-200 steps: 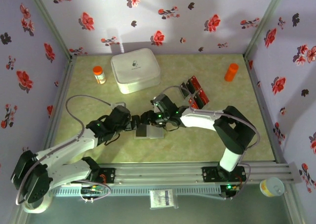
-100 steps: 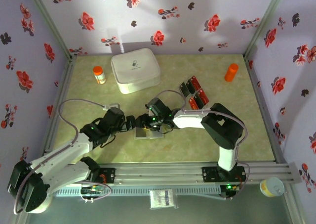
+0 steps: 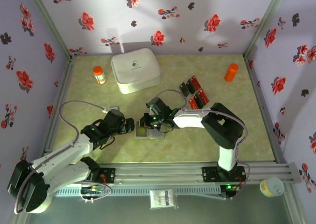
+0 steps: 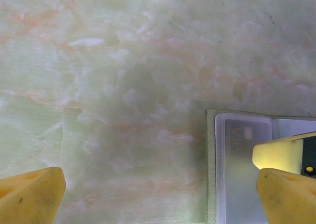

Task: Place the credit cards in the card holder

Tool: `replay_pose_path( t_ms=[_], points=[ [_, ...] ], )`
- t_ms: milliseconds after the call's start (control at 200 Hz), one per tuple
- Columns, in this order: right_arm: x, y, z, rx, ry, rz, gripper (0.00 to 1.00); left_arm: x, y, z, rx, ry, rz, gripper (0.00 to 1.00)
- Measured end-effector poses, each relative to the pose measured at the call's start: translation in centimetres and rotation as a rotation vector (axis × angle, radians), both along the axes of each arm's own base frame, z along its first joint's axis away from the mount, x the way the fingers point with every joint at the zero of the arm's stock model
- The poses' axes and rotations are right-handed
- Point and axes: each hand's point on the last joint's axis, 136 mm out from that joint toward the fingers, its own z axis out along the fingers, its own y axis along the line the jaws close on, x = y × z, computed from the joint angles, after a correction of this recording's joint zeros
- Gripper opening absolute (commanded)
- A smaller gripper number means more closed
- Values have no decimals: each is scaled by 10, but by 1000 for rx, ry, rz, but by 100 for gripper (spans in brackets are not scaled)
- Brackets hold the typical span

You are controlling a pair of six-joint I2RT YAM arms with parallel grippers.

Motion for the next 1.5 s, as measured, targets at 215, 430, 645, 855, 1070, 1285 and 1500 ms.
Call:
replay_pose_path(
  t_ms=[215,430,645,855,1070,1285,1500],
  points=[
    [-1,-2,-16,-28,20,-2,3,-2,-1,-9,13,28,-6,100],
    [-1,-2,-23,-37,29,-1,3,-1,-5,-17,17,53,-15,100],
    [-1,-1,-22,-35,29,1,6,1,-8,-22,19,66,-19,100],
    [4,-7,-11,-31,20,-10,7,1,-10,-24,13,71,-25,100],
    [21,-16,15,3,-23,-38,7,1,-12,-28,16,83,-29,100],
    [29,-37,23,-7,-42,-67,8,2,-14,-30,15,88,-31,100],
    [41,-82,47,-109,-144,-95,21,4,-18,-32,10,101,-40,100]
  ],
)
